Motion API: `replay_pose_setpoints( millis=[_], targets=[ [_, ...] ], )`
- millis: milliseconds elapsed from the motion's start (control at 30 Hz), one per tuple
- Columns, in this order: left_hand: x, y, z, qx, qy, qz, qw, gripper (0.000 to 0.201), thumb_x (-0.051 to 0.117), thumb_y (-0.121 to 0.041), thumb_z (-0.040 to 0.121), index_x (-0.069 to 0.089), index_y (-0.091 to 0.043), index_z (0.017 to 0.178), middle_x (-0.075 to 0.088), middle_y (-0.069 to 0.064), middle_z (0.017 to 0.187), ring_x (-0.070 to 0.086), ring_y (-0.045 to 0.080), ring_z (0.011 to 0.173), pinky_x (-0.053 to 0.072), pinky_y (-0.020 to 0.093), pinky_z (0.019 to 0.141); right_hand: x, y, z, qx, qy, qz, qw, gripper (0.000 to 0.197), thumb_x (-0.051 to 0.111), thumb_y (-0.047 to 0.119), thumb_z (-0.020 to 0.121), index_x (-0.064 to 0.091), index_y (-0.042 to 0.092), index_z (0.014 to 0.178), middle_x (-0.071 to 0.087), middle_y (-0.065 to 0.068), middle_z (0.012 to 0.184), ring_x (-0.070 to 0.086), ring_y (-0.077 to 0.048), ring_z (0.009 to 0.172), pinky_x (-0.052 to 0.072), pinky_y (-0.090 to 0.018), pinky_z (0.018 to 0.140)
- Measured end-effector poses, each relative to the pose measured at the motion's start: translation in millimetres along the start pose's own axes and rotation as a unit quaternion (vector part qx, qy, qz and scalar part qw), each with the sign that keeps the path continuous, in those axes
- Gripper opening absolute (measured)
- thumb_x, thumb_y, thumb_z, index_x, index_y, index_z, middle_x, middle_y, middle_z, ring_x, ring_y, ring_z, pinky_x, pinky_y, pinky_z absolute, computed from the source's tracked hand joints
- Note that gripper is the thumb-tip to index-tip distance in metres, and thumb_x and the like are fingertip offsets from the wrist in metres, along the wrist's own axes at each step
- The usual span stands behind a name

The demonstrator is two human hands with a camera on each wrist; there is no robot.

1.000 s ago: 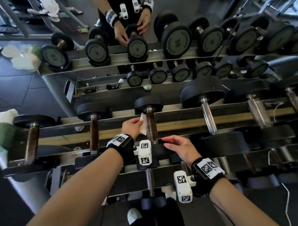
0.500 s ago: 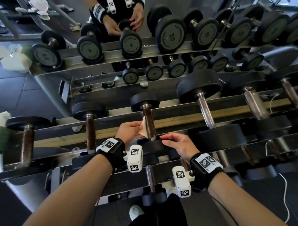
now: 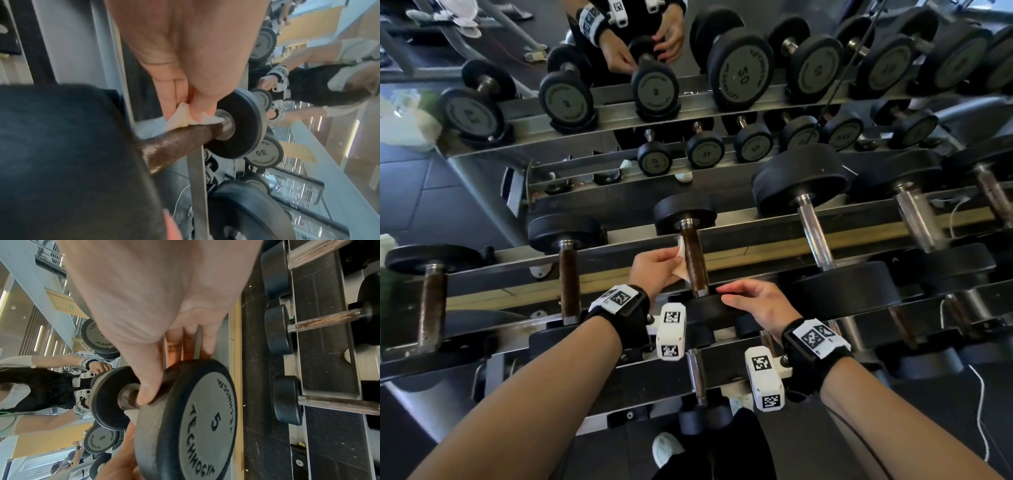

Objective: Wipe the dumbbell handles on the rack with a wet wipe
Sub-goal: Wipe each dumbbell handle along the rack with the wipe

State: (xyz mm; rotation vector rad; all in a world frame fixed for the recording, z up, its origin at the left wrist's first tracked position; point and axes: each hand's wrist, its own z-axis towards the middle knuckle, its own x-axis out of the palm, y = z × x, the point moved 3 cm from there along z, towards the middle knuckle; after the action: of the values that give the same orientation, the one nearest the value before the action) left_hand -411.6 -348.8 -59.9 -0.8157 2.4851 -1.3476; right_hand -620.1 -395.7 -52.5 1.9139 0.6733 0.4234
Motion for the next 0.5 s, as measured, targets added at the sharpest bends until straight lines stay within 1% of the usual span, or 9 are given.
replay_pose_setpoints(
  millis=[67,100,167,233,267,300,333,400,500],
  targets=[
    [-3,3,-14,0.004,0.032,0.051,0.998,0.030,0.056,0.001,0.096,0.064,-0.001,0.124,0.070,0.016,0.114,0.070,0.023,0.101,0.060,0.029,0.083,0,0,0,0.001,0.001,0.008,1.000,0.019,0.069,0.000,0.086,0.073,0.007,0.104,0.075,-0.001,0.094,0.071,-0.005,0.085,0.053,-0.014,0.075],
    [-4,3,-19,0.003,0.050,0.073,0.996,0.030,0.056,0.001,0.096,0.064,0.000,0.124,0.070,0.015,0.114,0.070,0.024,0.101,0.060,0.028,0.082,0,0,0,0.001,0.000,0.008,1.000,0.019,0.070,0.000,0.086,0.073,0.007,0.103,0.075,-0.001,0.094,0.071,-0.004,0.085,0.052,-0.014,0.075],
    [-8,2,-24,-0.006,0.071,0.108,0.992,0.028,0.057,0.003,0.095,0.066,0.001,0.121,0.070,0.016,0.112,0.069,0.026,0.102,0.059,0.031,0.085,0,1,1,-0.003,-0.002,0.002,1.000,0.018,0.070,0.000,0.086,0.073,0.009,0.102,0.075,-0.001,0.094,0.071,-0.003,0.085,0.051,-0.013,0.076],
    [-14,-1,-23,-0.007,0.051,0.090,0.995,0.024,0.058,0.003,0.094,0.068,0.000,0.115,0.071,0.015,0.108,0.071,0.023,0.094,0.061,0.028,0.076,0,0,0,-0.004,-0.002,-0.001,1.000,0.018,0.071,0.000,0.086,0.074,0.011,0.100,0.075,0.001,0.094,0.070,-0.002,0.086,0.051,-0.012,0.076],
    [-17,-4,-19,-0.003,0.023,0.060,0.998,0.021,0.058,0.003,0.094,0.069,-0.003,0.112,0.071,0.014,0.105,0.072,0.020,0.089,0.061,0.026,0.071,0,0,0,-0.005,-0.002,-0.001,1.000,0.018,0.071,0.001,0.086,0.074,0.013,0.099,0.075,0.001,0.094,0.070,-0.003,0.087,0.051,-0.013,0.077],
    [-21,-7,-13,0.005,-0.011,0.034,0.999,0.019,0.058,0.001,0.095,0.070,-0.007,0.108,0.072,0.012,0.103,0.073,0.018,0.086,0.061,0.026,0.070,0,0,0,-0.004,-0.002,-0.002,1.000,0.018,0.071,0.001,0.086,0.074,0.014,0.098,0.075,0.001,0.094,0.070,-0.004,0.088,0.051,-0.014,0.078],
    [-22,-10,-5,0.016,-0.041,0.022,0.999,0.018,0.059,-0.001,0.095,0.071,-0.010,0.105,0.073,0.012,0.103,0.073,0.018,0.086,0.061,0.029,0.073,0,0,0,-0.003,-0.001,-0.004,1.000,0.018,0.071,0.002,0.086,0.075,0.016,0.097,0.076,0.001,0.095,0.070,-0.006,0.090,0.052,-0.015,0.079],
    [-22,-12,15,0.036,-0.071,0.037,0.996,0.020,0.060,-0.003,0.095,0.072,-0.011,0.109,0.073,0.013,0.106,0.072,0.019,0.088,0.060,0.035,0.082,-1,0,0,0.001,0.001,-0.005,1.000,0.018,0.071,0.002,0.086,0.075,0.016,0.097,0.076,0.000,0.095,0.071,-0.007,0.090,0.053,-0.016,0.079],
    [-13,-14,35,0.047,-0.052,0.099,0.993,0.026,0.062,-0.007,0.093,0.071,-0.013,0.118,0.073,0.012,0.112,0.070,0.023,0.101,0.055,0.042,0.095,0,1,2,0.012,0.006,0.008,1.000,0.017,0.070,0.000,0.086,0.074,0.010,0.099,0.075,-0.002,0.092,0.071,-0.006,0.083,0.052,-0.014,0.073]
  ],
)
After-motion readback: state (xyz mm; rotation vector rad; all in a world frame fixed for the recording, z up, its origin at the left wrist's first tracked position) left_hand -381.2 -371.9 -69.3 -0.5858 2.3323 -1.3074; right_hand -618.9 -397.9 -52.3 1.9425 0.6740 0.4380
